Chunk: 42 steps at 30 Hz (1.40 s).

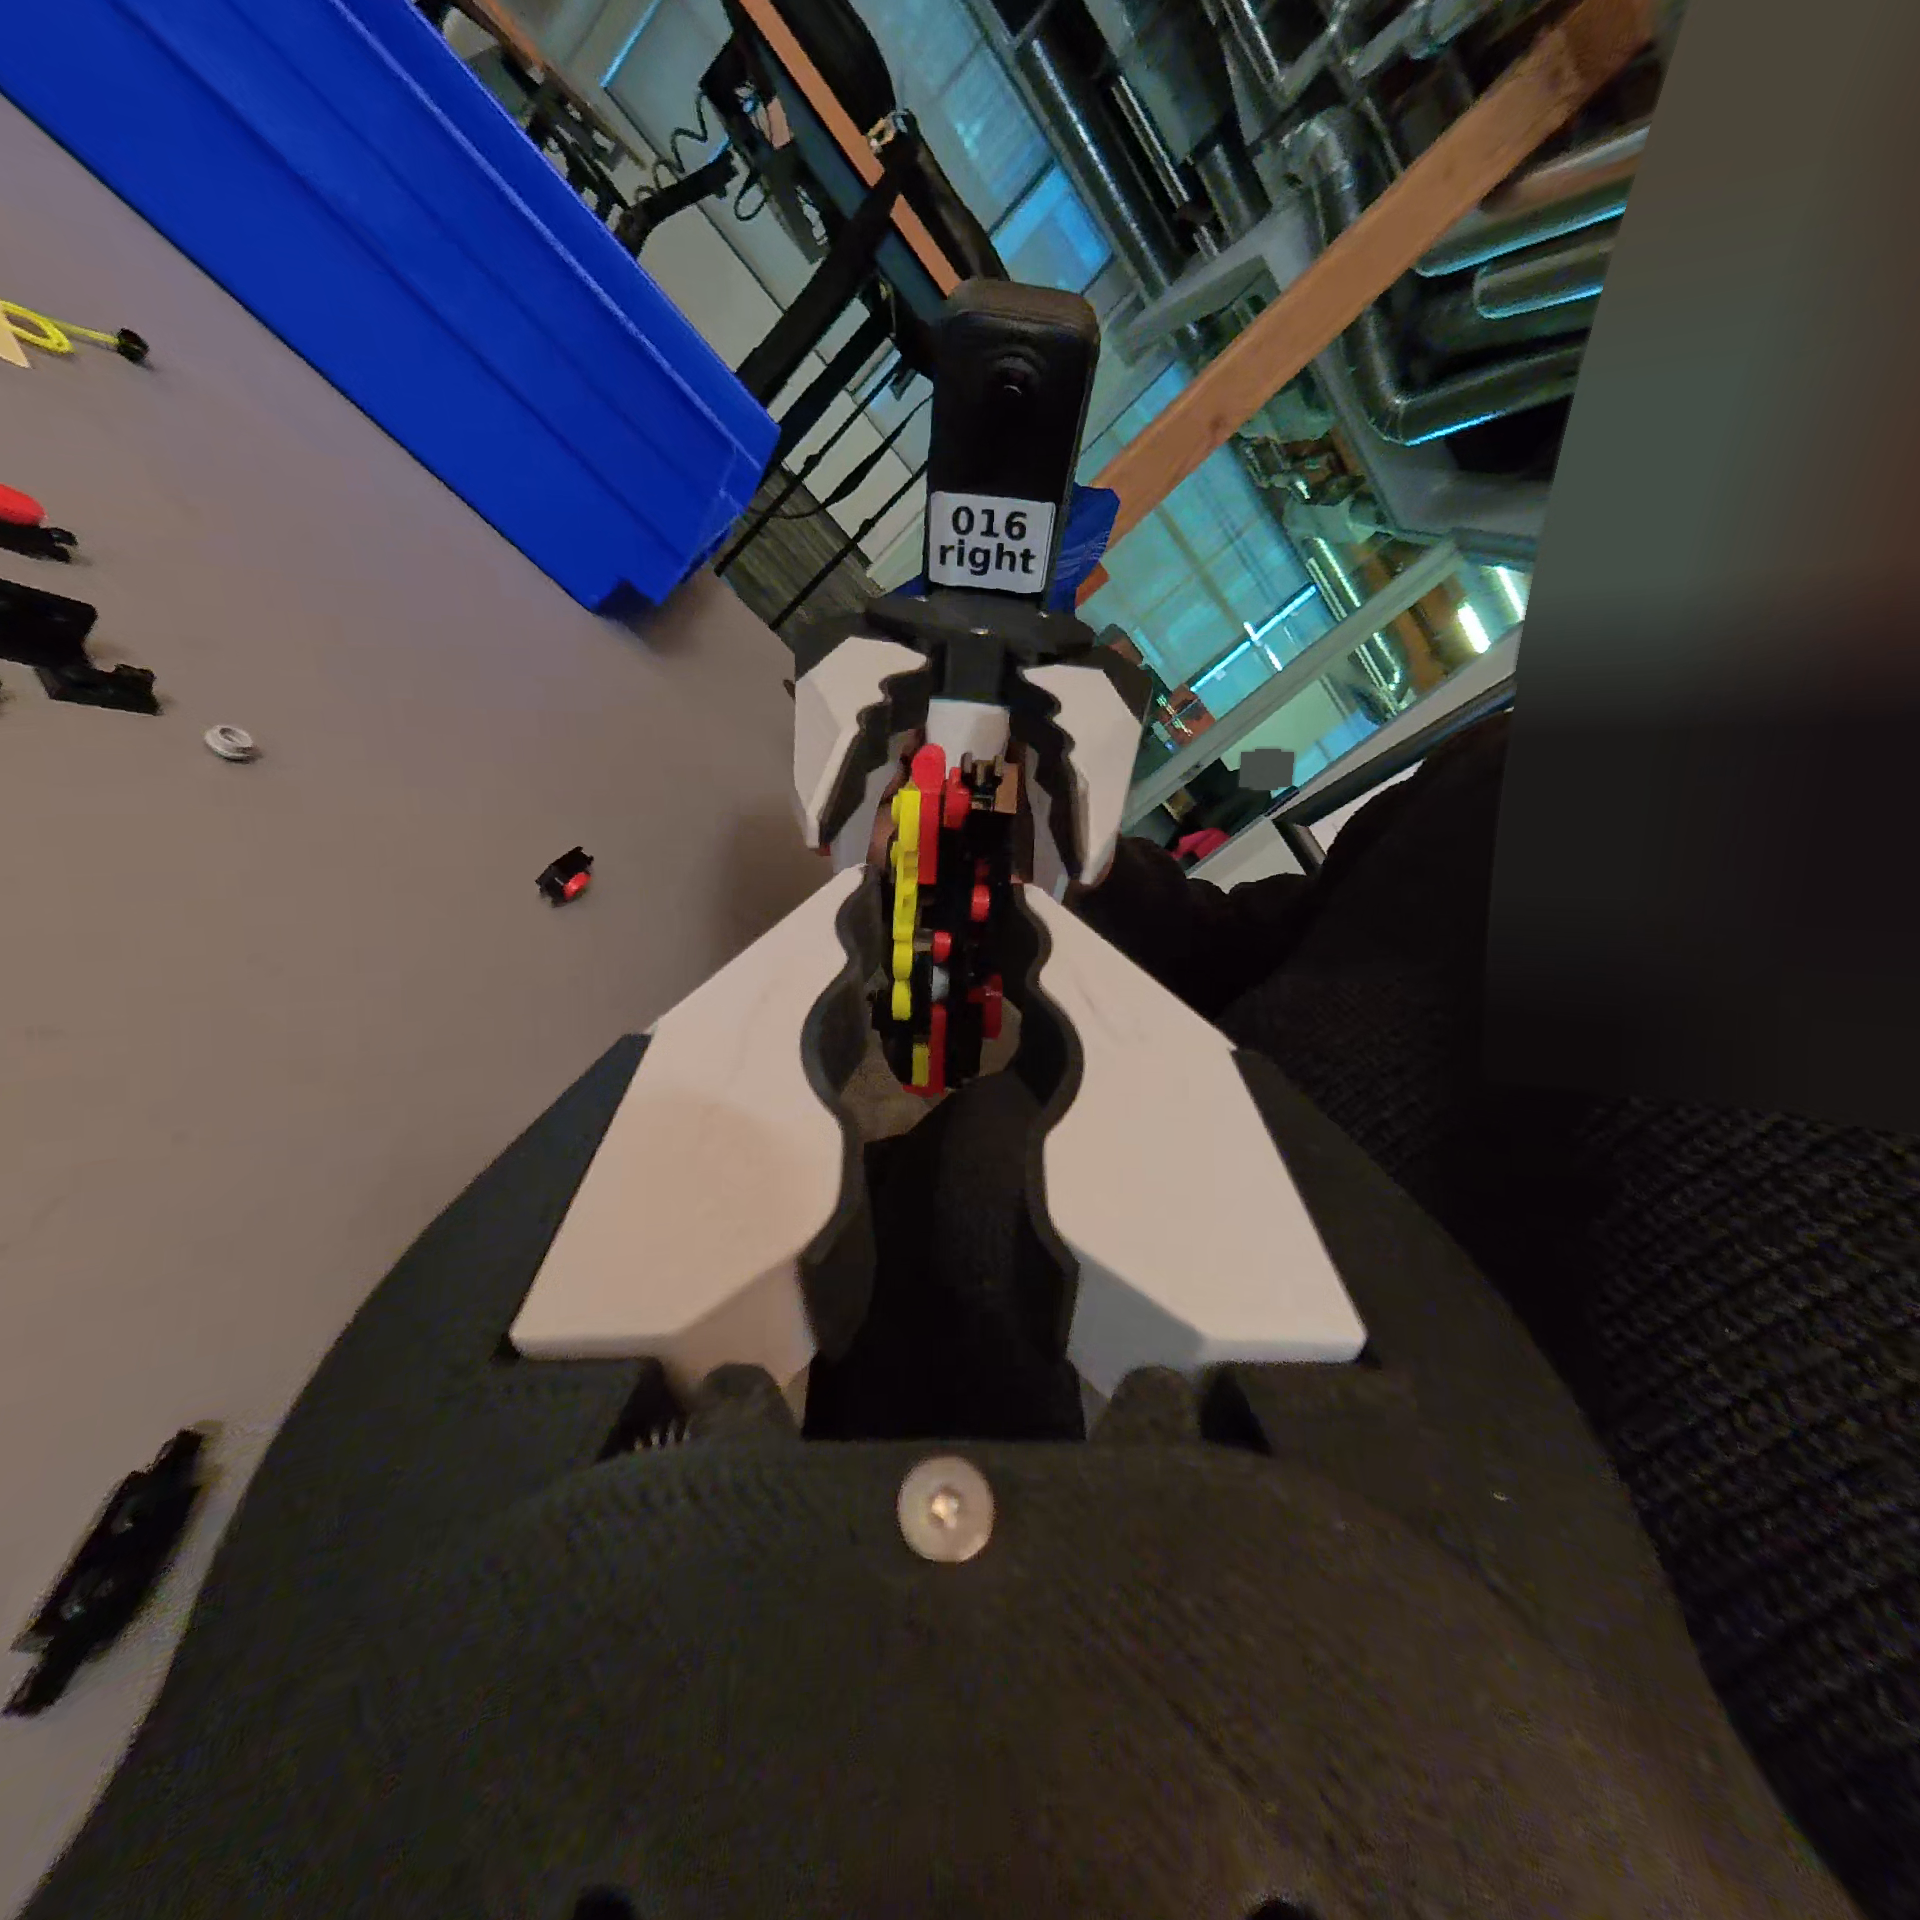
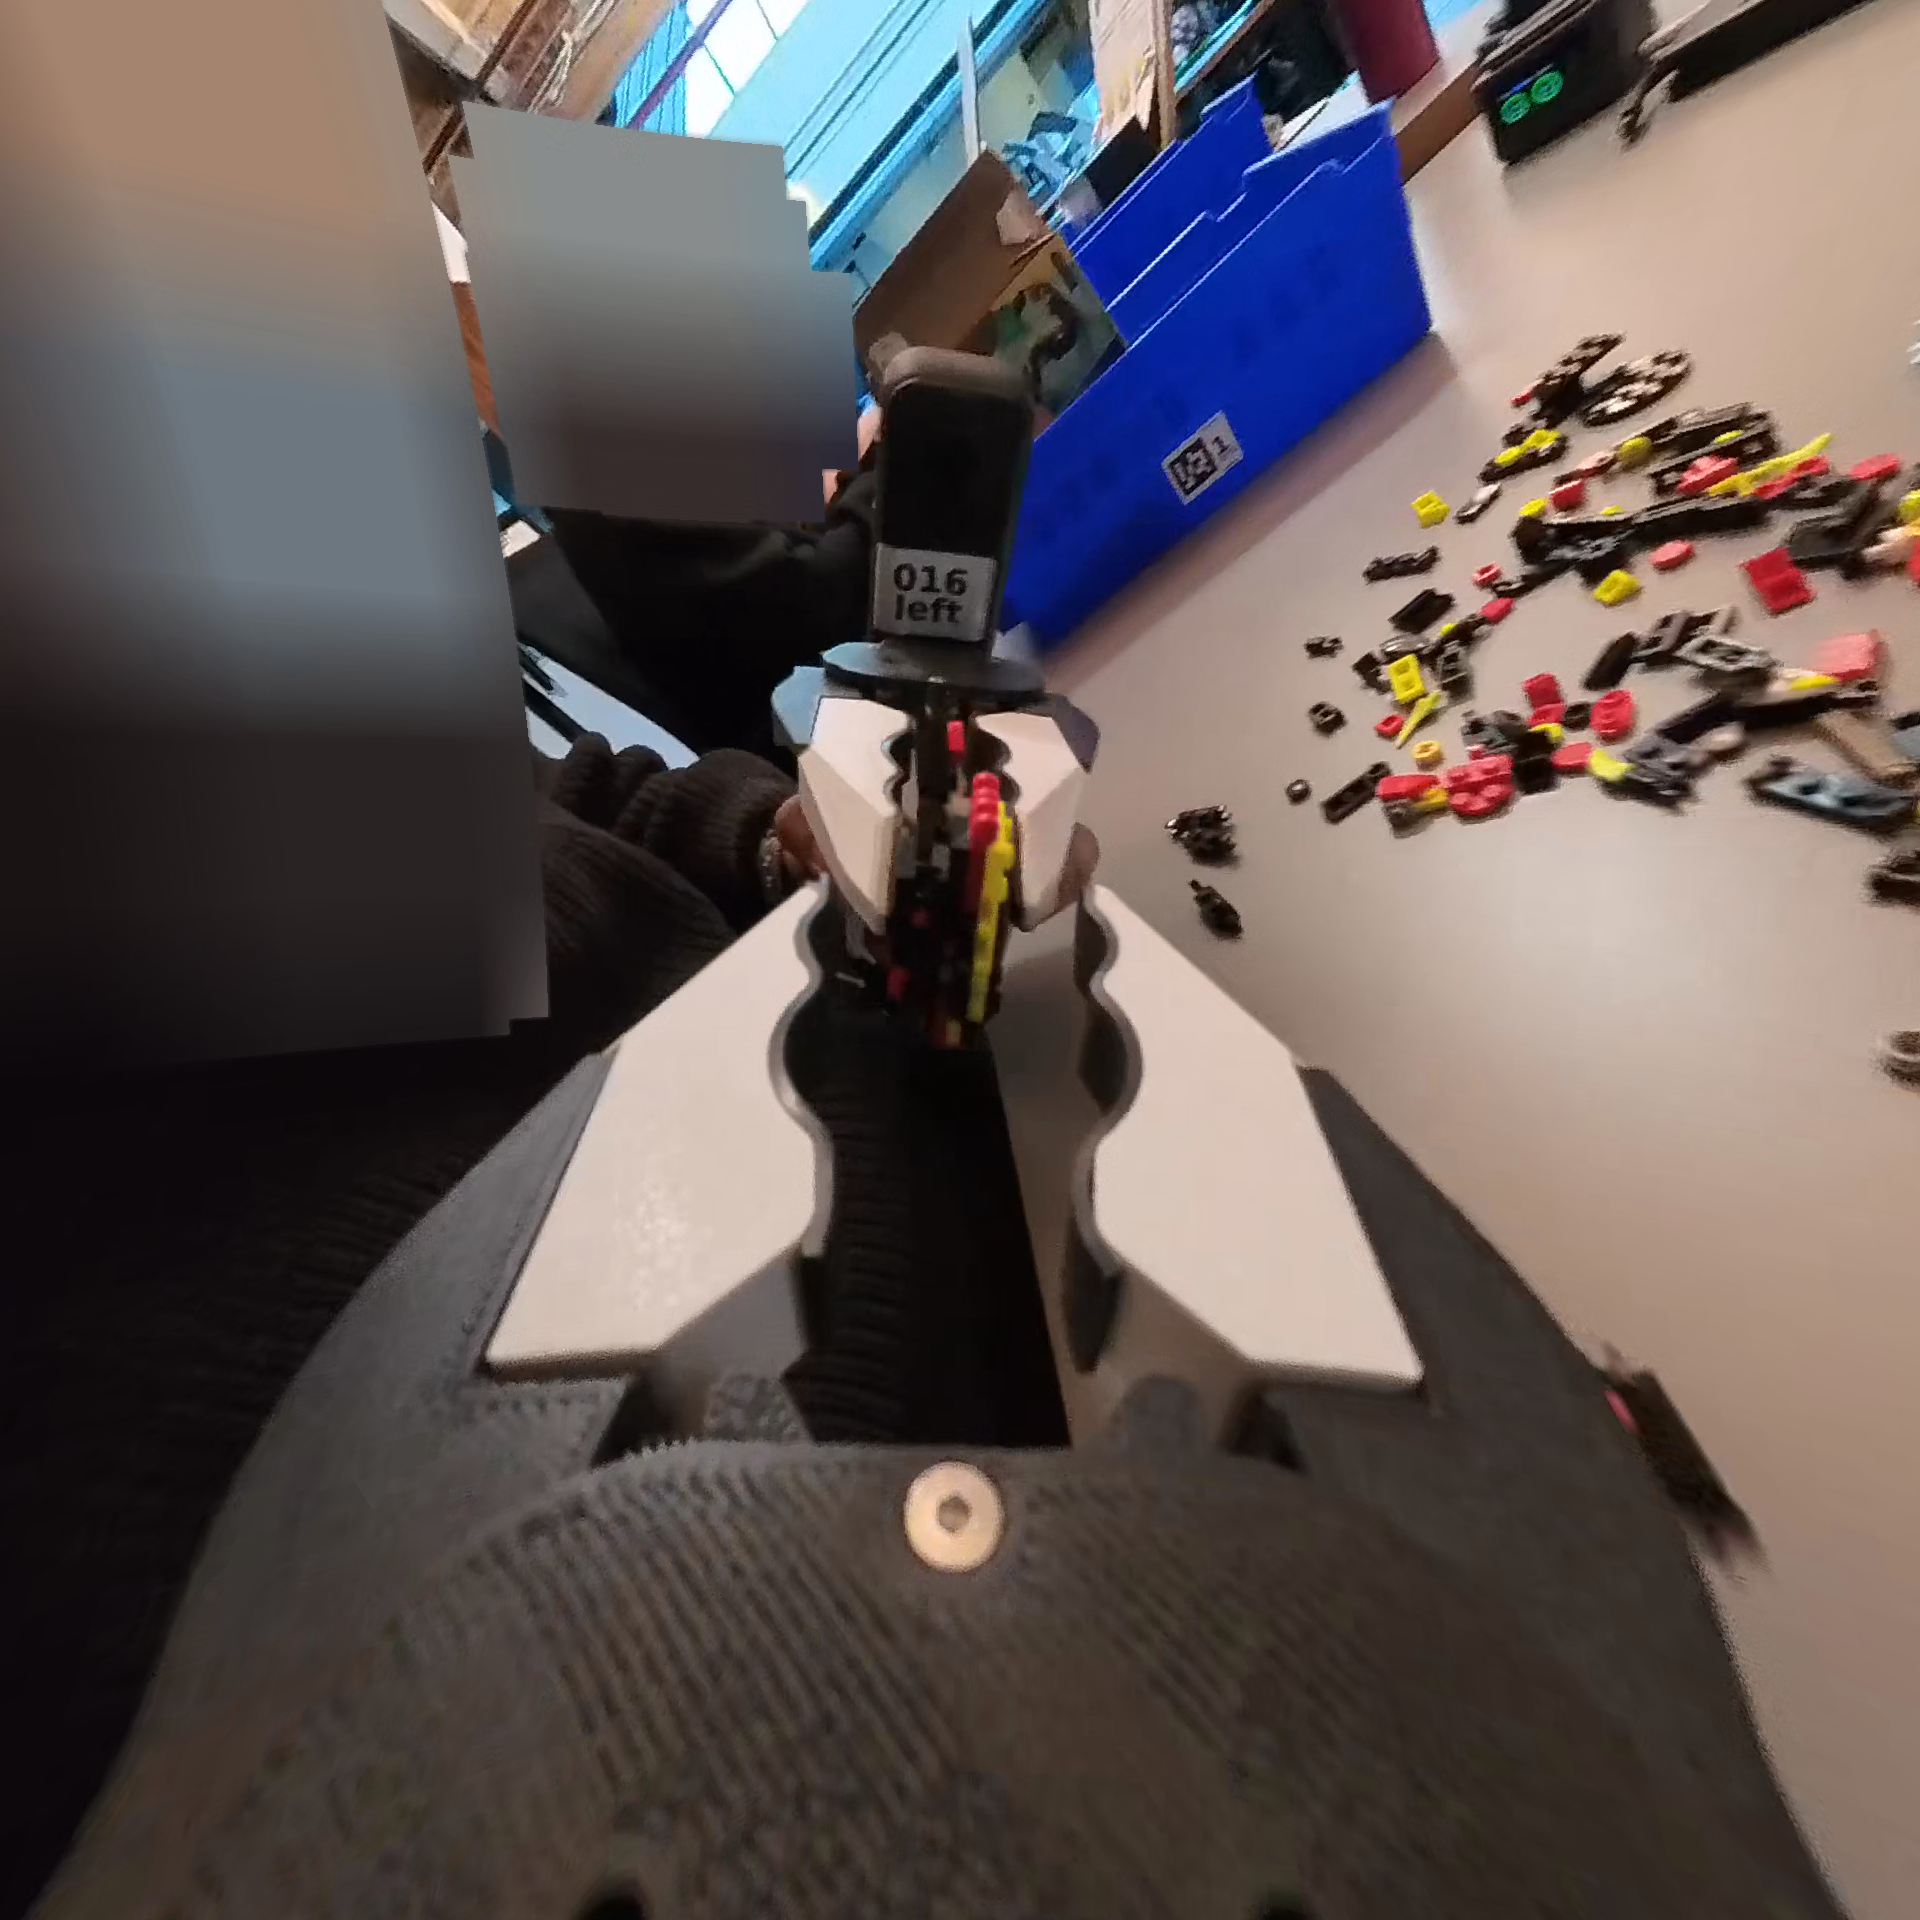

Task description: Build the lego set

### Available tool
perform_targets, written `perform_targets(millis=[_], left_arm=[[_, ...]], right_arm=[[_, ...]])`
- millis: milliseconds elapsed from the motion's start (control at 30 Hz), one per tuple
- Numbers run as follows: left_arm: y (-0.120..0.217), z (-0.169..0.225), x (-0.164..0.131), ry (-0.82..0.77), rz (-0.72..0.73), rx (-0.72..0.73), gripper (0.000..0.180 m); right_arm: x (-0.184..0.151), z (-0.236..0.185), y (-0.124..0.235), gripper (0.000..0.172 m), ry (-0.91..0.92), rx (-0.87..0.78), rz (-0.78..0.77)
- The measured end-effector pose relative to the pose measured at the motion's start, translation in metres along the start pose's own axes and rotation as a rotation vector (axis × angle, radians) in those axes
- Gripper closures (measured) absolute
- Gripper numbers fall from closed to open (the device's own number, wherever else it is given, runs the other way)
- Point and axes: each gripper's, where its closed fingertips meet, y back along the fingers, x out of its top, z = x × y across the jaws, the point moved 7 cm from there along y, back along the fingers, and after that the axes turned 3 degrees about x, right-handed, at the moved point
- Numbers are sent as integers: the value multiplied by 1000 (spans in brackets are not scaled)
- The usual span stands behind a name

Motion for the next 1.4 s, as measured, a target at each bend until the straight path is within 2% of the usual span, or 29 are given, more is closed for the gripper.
perform_targets(millis=[200, 300, 367, 500, 700, 867, 1133, 1400], left_arm=[[-5, 3, -5, 1, -35, -21, 161], [-6, 2, -6, -5, -40, -10, 161], [-6, 1, -5, 4, -39, -10, 161], [-1, -3, -2, -25, -43, 33, 159], [4, 0, -3, -213, -125, 114, 155], [0, 4, -9, -317, -182, 147, 169], [1, 5, -12, -378, -220, 156, 173], [1, 3, -13, -428, -221, 189, 170]], right_arm=[[-5, 2, -7, 138, -85, 39, 2], [-4, 2, -3, 151, -87, 42, 4], [-4, 3, -1, 151, -68, 29, -10], [-5, 2, 3, 151, 54, -62, -64], [-8, -5, 4, 151, 324, -187, -186], [-17, -10, -1, 151, 491, -251, -309], [-18, -11, -1, 151, 484, -218, -313], [-16, -10, 4, 152, 551, -261, -307]])
